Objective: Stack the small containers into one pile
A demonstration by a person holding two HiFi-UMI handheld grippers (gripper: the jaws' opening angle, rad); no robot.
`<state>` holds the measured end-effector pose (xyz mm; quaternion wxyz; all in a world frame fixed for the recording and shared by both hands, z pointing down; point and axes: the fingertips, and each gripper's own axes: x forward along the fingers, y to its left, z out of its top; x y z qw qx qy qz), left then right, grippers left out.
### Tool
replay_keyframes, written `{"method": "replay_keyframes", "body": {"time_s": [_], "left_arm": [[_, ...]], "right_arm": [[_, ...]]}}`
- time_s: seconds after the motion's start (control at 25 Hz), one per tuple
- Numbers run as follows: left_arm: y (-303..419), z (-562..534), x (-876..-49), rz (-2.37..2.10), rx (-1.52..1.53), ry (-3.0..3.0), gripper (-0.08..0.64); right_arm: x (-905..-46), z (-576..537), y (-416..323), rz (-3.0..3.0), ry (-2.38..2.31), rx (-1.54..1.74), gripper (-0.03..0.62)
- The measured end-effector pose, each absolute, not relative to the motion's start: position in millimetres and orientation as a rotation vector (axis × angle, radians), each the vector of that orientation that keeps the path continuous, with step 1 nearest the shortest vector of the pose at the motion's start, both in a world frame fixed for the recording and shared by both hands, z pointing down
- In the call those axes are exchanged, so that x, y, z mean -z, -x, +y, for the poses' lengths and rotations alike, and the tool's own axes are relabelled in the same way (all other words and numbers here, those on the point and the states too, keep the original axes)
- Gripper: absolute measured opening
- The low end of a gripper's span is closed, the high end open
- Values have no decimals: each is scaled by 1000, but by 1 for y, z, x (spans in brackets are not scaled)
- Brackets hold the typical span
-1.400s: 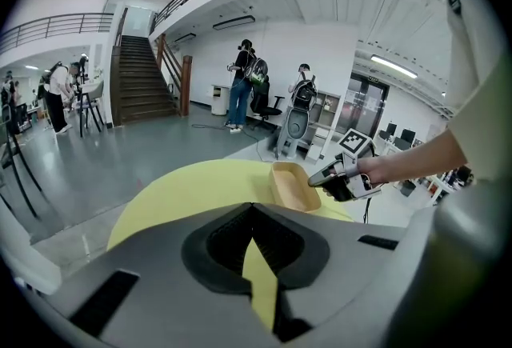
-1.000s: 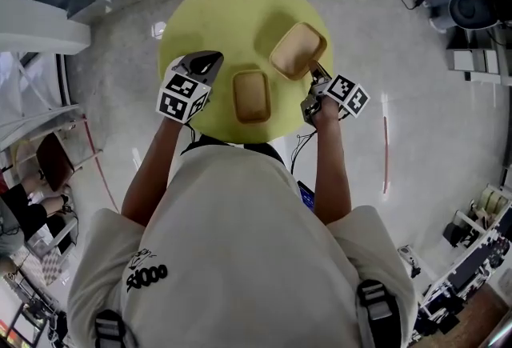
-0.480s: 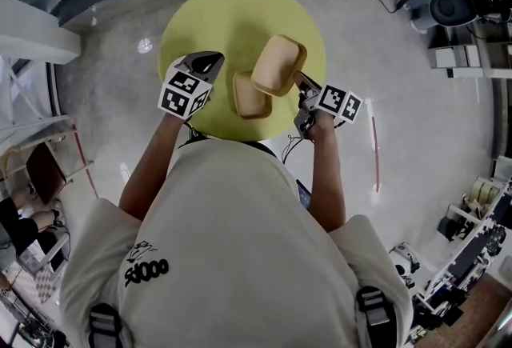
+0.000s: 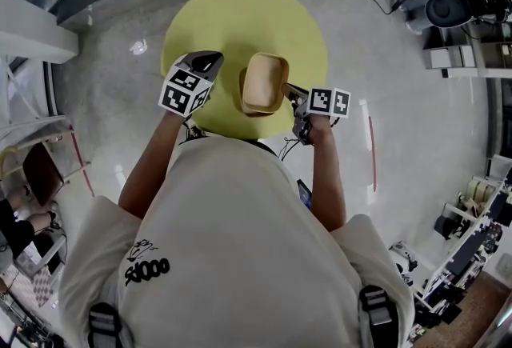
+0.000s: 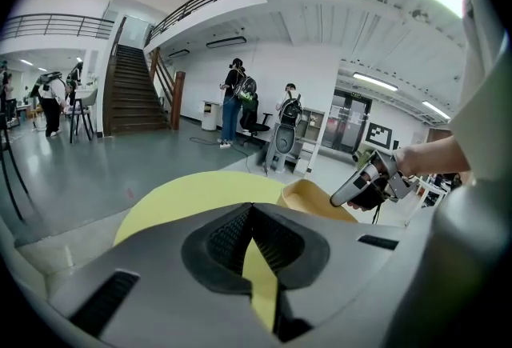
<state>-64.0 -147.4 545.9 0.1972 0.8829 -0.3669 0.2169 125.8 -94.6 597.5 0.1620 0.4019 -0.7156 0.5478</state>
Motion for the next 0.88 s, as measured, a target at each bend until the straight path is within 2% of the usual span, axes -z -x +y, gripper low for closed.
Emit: {"method": "replay_keyframes", "body": {"time_s": [0.4,0.88], "left_arm": [[79,-142,-551,-1080,-626,-2429,6],[91,-137,-556,-1134,-633,-2378,6]], "right_arm": [[-640,-69,-117,-1897,-939,-1530,23],[-652,-91,-119,-1876,-918,-1414,23]]}}
